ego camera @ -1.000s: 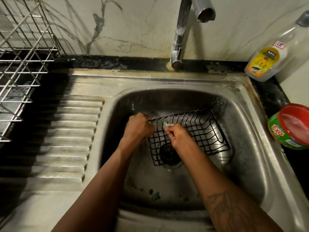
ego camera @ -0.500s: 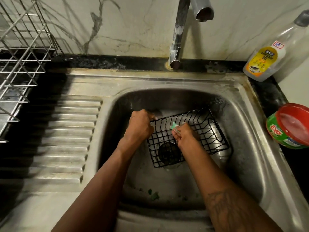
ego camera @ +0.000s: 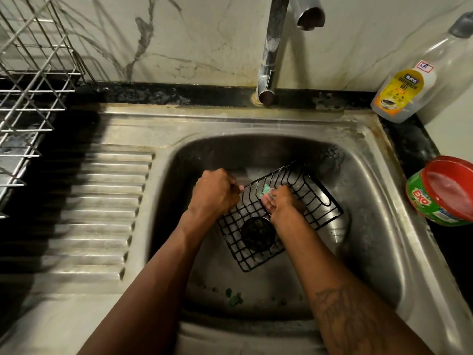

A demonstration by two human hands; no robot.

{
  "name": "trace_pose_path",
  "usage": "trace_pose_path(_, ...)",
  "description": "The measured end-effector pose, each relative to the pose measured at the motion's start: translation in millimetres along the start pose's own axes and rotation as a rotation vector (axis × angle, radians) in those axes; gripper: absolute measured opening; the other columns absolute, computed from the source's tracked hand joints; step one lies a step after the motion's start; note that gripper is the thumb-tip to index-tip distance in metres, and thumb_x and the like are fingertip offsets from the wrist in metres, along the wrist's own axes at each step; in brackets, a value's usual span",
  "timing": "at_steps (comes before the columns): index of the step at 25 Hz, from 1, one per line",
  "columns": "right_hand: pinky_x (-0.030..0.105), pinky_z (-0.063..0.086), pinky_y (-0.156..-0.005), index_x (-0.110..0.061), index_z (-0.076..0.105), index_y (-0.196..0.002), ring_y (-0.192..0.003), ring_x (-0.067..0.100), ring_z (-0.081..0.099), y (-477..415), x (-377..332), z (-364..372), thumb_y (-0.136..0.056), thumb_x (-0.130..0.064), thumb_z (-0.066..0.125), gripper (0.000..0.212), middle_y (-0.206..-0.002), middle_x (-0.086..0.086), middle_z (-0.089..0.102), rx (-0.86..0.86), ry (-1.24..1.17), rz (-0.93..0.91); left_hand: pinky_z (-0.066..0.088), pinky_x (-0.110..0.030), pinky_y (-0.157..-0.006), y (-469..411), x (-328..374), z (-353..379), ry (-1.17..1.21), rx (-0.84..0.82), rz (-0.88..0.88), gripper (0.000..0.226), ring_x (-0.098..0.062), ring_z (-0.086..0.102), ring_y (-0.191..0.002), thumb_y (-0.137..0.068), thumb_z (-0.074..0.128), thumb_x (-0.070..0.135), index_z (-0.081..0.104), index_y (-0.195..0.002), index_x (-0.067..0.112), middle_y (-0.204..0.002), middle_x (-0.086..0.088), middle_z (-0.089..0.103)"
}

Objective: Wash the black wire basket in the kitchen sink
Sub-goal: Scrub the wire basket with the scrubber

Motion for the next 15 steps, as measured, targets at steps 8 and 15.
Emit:
trace_pose_path(8, 0.02, 0.056, -0.052, -0.008, 0.071, -0.08, -0.049, 0.008, 0.064, 18, -29, 17, -0.081, 0.001, 0.066, 0.01, -0.065, 0.002, 0.069, -0.069, -0.106, -0.22, 0.059, -0.041, -0.072, 2, 22, 15, -0.075, -0.141, 0.178, 0.023, -0.024, 0.064, -0.081, -0.084, 0.063, 0.001, 0.068, -0.103, 0.013, -0.093, -0.007, 0.067)
trace_pose_path(15, 0.016, 0.048, -0.049, -0.008, 0.069, -0.089, -0.063, 0.006, 0.062, -6, -16, 15, -0.095, -0.007, 0.06, 0.011, -0.078, 0.003, 0.067, -0.155, 0.037, -0.101, 0.053, -0.033, -0.072, 7, 24, 12, 0.01, -0.252, 0.168, 0.036, -0.022, 0.061, -0.087, -0.083, 0.06, -0.002, 0.065, -0.107, 0.023, -0.096, -0.001, 0.062)
Point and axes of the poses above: each hand's wrist, its own y-axis away from the middle knuckle, its own z-axis out of the palm, x = y × z, the point moved 7 cm from there along -y, towards the middle knuckle
